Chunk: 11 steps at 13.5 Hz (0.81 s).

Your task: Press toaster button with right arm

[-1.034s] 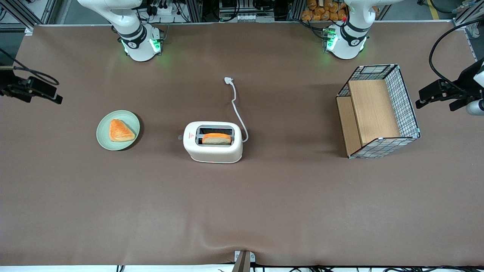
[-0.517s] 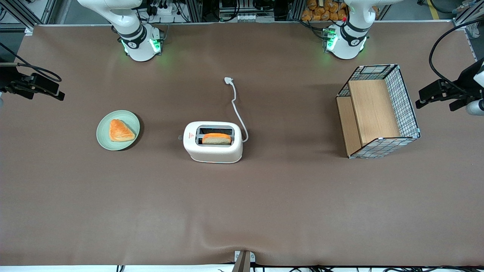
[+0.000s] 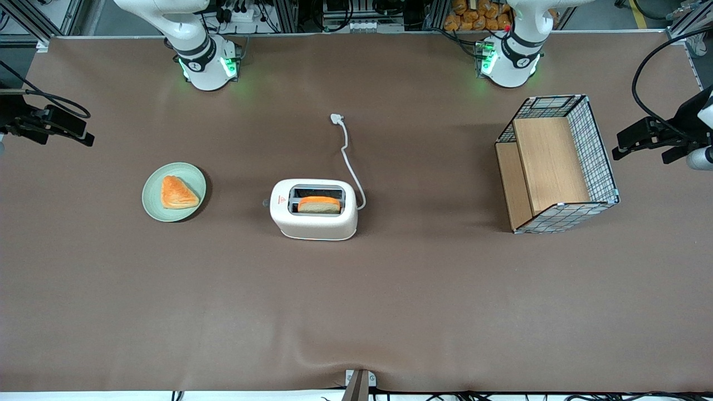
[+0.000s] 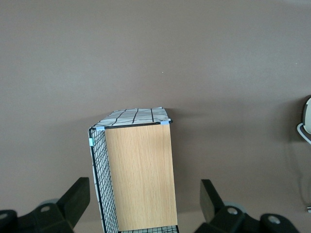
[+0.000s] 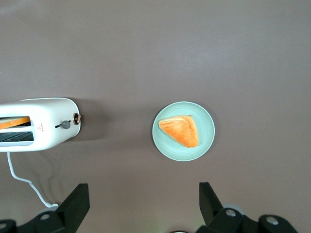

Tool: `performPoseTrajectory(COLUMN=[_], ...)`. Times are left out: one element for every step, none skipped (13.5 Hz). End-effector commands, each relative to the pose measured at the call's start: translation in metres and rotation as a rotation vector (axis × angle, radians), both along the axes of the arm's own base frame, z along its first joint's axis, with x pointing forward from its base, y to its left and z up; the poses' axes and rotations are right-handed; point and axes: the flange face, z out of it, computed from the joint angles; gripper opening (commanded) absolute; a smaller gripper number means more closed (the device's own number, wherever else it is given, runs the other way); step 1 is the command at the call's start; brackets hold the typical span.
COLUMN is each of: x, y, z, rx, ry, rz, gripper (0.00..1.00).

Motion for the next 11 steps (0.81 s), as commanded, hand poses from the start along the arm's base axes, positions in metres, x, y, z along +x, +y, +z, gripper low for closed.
performPoseTrajectory(x=[-0.0077, -0.008, -0.0076, -0.0075, -0.0079, -0.0076, -0.0074, -0.0065, -0.0057, -0.0054, -0.0047], y=[-0.0018, 0.0003, 0.0003, -0.0011, -0.0006, -0.0002, -0.0002, -0.0017, -0.0017, -0.0017, -0.0015], z=[0.0015, 0.0031, 0.0041, 0.0049, 0.0057, 0.0059, 0.0074, 0.0058, 0.0047, 0.0045, 0.0052], rx=[-0.029, -0.033, -0.033, -0.037, -0.054, -0.065, -0.065, -0.064, -0.063, -0.063, -0.062], ry=[-0.003, -0.007, -0.011, -0.014, -0.015, -0.018, -0.023, -0.02, -0.017, -0.016, -0.019], rz=[0.011, 0.003, 0.006, 0.005, 0.007, 0.008, 0.006, 0.006, 0.014, 0.014, 0.016], gripper=[1.0, 1.0, 1.0, 1.0, 1.0, 1.0, 1.0, 1.0, 1.0, 1.0, 1.0])
